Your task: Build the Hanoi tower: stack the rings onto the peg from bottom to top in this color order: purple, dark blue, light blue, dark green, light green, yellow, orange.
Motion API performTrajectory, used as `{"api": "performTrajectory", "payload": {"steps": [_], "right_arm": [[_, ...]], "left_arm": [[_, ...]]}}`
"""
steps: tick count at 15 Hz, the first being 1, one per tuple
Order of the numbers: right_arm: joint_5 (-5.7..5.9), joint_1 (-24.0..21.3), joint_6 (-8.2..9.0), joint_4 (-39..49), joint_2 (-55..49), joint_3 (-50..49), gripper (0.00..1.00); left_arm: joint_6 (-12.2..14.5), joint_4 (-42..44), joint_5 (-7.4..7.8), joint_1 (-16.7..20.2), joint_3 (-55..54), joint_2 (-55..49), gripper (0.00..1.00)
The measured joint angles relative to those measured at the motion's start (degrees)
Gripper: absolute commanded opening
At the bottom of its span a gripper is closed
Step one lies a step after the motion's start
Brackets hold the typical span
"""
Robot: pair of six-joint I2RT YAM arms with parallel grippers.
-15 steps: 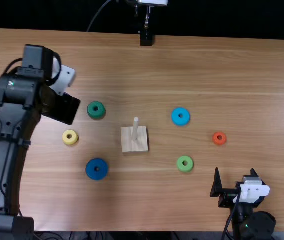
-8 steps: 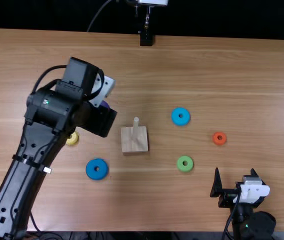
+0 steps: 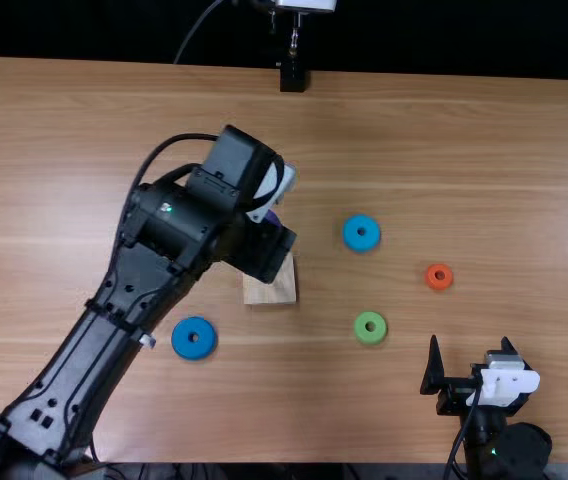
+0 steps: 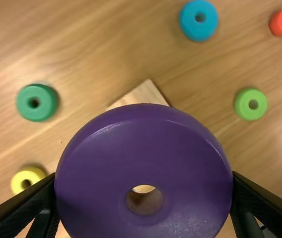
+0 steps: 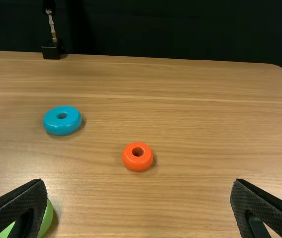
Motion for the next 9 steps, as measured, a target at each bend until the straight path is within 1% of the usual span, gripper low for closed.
{"api": "performTrajectory", "payload": {"steps": [2,9], "right_arm": [[0.00,0.00,0.04,0.00,0.00,0.00,1.00],[0.00,0.00,0.02,0.00,0.00,0.00,1.00]], "left_arm": [[-0.42,0.02,0.07,-0.96,1.05,2.62,0.00],[-0.87,0.15,0.00,-1.38,2.86,5.44,0.00]]}}
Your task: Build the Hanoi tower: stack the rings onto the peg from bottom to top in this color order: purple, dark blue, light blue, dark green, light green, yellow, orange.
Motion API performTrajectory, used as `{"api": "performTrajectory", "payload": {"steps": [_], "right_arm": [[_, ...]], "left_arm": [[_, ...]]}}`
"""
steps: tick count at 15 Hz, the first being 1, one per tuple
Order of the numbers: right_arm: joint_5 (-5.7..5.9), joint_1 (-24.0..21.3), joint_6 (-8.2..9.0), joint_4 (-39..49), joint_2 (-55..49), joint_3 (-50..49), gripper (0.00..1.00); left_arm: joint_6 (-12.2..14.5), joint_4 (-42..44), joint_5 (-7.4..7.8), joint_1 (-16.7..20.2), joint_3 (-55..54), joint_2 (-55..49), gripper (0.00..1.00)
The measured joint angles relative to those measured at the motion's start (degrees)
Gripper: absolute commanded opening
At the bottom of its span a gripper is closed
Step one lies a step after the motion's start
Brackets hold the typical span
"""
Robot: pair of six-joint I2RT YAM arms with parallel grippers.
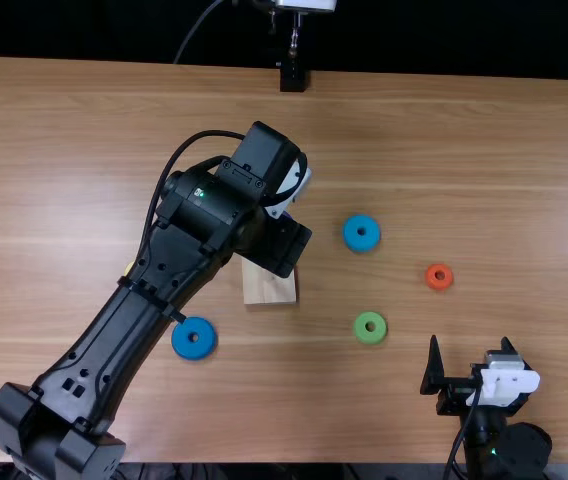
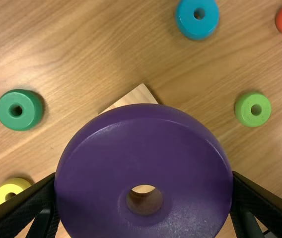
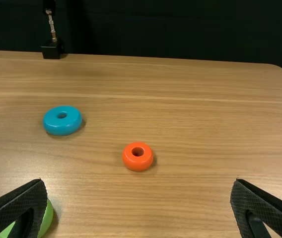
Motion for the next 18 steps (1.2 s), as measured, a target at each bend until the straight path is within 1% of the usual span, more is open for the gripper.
{"api": "performTrajectory", "payload": {"steps": [6,15,18], "right_arm": [[0.00,0.00,0.02,0.00,0.00,0.00,1.00],[0.02,0.00,0.00,-0.02,0.00,0.00,1.00],[0.00,0.00,0.02,0.00,0.00,0.00,1.00]], "left_arm": [[-0.50,1.36,-0.02,-0.31,0.00,1.31,0.00],[-0.50,1.38,0.00,-0.33,0.00,1.70,0.00],[-0.50,1.36,0.00,-0.37,0.00,3.82,0.00]]}}
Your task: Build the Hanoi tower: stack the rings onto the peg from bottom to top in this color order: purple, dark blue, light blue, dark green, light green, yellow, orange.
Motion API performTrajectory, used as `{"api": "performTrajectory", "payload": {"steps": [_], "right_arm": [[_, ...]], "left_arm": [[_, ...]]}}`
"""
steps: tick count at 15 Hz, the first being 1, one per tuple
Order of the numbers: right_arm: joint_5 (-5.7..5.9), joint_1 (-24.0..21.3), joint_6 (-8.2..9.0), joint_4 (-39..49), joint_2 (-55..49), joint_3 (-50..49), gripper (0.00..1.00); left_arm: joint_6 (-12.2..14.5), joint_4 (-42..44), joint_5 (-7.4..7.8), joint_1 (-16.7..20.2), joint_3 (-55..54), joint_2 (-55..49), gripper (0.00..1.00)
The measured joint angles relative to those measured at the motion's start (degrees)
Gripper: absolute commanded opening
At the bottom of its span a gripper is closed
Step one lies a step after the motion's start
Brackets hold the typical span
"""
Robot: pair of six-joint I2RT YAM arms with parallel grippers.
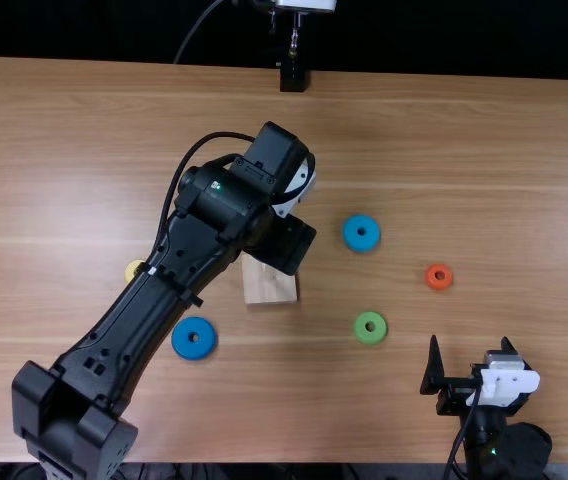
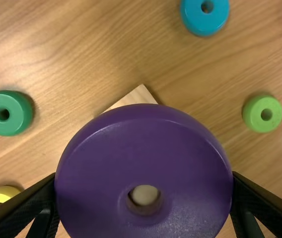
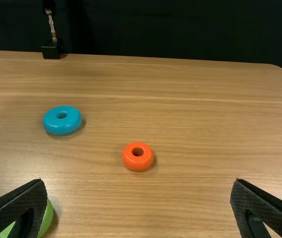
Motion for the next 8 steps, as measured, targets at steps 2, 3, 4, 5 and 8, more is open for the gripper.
{"api": "performTrajectory", "payload": {"steps": [2,3,4,5,8], "right_arm": [[0.00,0.00,-0.02,0.00,0.00,0.00,1.00],[-0.02,0.00,-0.02,0.00,0.00,0.00,1.00],[0.00,0.00,-0.02,0.00,0.00,0.00,1.00],[0.02,0.00,-0.02,0.00,0.00,0.00,1.00],[0.00,0.00,-0.07,0.02,0.00,0.00,1.00]], "left_arm": [[0.00,0.02,0.02,0.00,0.00,0.28,0.00],[0.00,0.00,-0.02,-0.02,0.00,0.28,0.00],[0.00,0.00,-0.04,0.00,0.00,0.31,0.08],[0.00,-0.02,-0.02,0.00,0.00,0.31,0.38],[0.00,-1.60,0.02,0.00,0.00,0.37,1.00]]}}
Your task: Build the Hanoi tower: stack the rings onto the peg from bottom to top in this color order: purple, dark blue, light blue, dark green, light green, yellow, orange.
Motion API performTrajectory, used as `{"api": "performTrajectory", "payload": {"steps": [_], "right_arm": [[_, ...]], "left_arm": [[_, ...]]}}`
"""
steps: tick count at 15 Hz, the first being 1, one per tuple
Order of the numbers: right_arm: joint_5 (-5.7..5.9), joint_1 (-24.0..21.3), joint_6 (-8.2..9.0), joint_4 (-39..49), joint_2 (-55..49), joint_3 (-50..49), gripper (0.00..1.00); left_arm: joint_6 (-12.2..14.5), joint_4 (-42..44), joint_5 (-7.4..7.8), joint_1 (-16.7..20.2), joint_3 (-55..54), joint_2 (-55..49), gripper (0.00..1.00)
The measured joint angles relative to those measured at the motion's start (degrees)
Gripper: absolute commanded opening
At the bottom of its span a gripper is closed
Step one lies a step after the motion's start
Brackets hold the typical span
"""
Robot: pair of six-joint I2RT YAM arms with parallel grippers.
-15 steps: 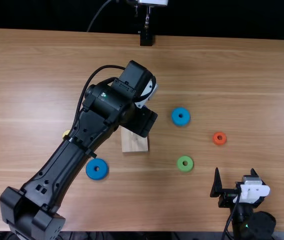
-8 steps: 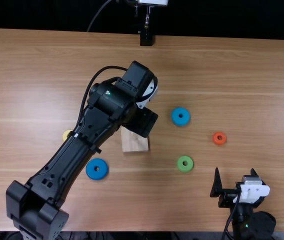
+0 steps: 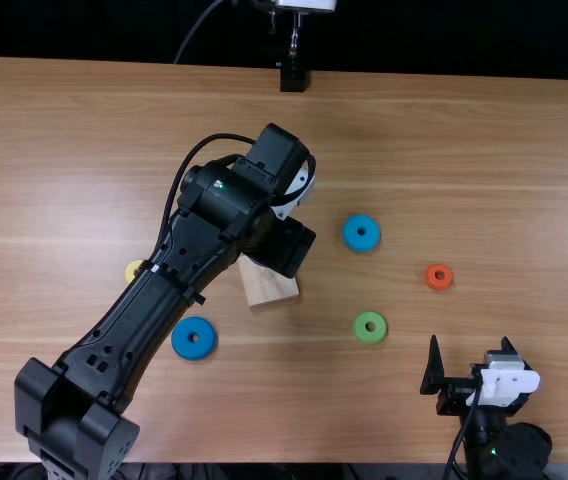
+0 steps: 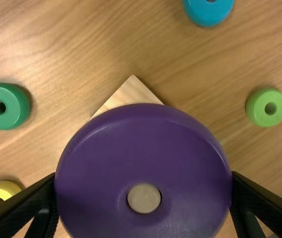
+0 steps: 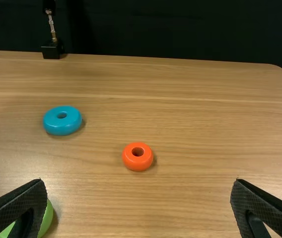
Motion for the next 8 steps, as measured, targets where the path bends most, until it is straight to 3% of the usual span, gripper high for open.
{"api": "performTrajectory", "payload": {"steps": [3,8], "right_arm": [[0.00,0.00,0.04,-0.02,0.00,0.00,1.00],[0.00,0.00,0.02,0.00,0.00,0.00,1.00]], "left_arm": [[0.00,-3.21,1.44,0.00,0.00,-0.02,1.00],[0.04,-2.67,2.16,0.00,0.00,0.02,1.00]]}}
